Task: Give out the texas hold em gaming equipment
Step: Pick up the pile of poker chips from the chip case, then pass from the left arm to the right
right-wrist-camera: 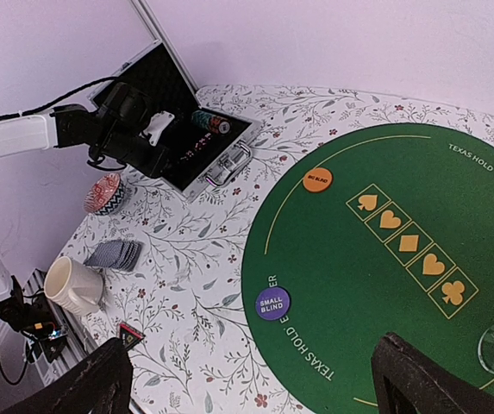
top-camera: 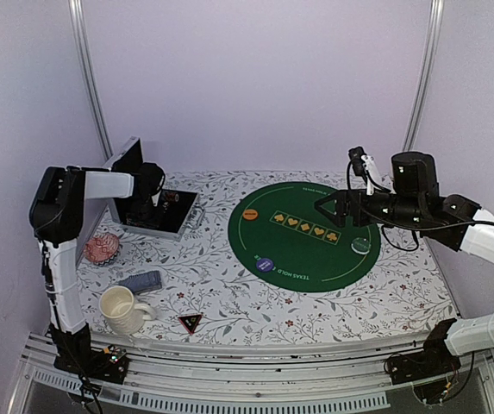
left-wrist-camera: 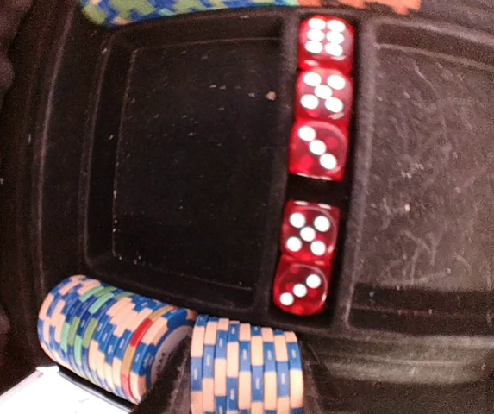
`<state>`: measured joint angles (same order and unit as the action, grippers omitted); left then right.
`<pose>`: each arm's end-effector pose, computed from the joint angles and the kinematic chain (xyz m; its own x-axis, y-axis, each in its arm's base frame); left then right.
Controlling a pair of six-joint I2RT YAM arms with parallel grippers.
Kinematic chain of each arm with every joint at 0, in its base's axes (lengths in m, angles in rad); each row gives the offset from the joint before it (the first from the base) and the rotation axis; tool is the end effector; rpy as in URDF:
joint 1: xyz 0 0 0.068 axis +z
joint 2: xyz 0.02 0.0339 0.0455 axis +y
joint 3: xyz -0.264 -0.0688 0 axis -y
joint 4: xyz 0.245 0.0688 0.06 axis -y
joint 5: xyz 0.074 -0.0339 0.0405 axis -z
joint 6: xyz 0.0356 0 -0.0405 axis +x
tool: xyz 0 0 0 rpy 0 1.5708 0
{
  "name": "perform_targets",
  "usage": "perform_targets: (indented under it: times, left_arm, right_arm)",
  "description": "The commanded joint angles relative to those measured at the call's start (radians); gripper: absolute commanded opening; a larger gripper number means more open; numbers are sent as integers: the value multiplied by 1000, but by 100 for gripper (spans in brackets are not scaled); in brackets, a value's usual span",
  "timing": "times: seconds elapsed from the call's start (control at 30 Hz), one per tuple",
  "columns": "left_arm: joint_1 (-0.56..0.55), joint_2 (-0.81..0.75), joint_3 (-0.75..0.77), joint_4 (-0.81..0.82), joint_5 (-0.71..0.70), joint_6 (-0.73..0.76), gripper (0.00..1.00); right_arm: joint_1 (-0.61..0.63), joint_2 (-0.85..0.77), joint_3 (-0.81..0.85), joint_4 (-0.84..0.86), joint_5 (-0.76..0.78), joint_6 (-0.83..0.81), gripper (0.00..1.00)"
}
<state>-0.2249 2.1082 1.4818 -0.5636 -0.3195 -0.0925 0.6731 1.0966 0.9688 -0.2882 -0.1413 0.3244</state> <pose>0.4206 -0.0847 0.1452 -0.9102 0.1183 -0.3970 0.0139 0.9666 0.2560 0.1924 0.1598 0.3325 -0.5283 -0.0176 -0.8489 -0.5798 0.7379 0.3455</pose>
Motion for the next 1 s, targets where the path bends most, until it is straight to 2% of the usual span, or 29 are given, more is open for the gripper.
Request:
perform_targets:
  times: [0.0,0.03,0.23,0.33,0.5,0.67,0.87,0.97]
  left_arm:
    - [11,-6,-1,-7,17,-9,10]
    - [11,-17,-3,-5,24,-11,1]
    - [9,-130,-12,4,60,-17,0]
    - [6,-241,-18,4,115,-29,0]
    - [-39,-409,-37,19,305,-77,0]
    - [-209,-490,-52,39,409,-124,0]
    - [-403,-479,-82,154,713,-286,0]
    - [-488,-426,-79,211,861,-342,0]
  right_arm:
    - [-4,-27,-12,-8,4,2,99]
    - [-4,-28,-12,-9,5,3,99]
    - [-4,-39,-7,-14,7,6,99]
    - [-4,-44,4,-18,10,5,99]
    - [-4,-40,30,-45,33,-7,99]
    - [-2,-3,51,-57,-6,-76,99]
    - [116,66,109,-77,131,-279,99]
    - [158,85,100,-40,126,-393,100]
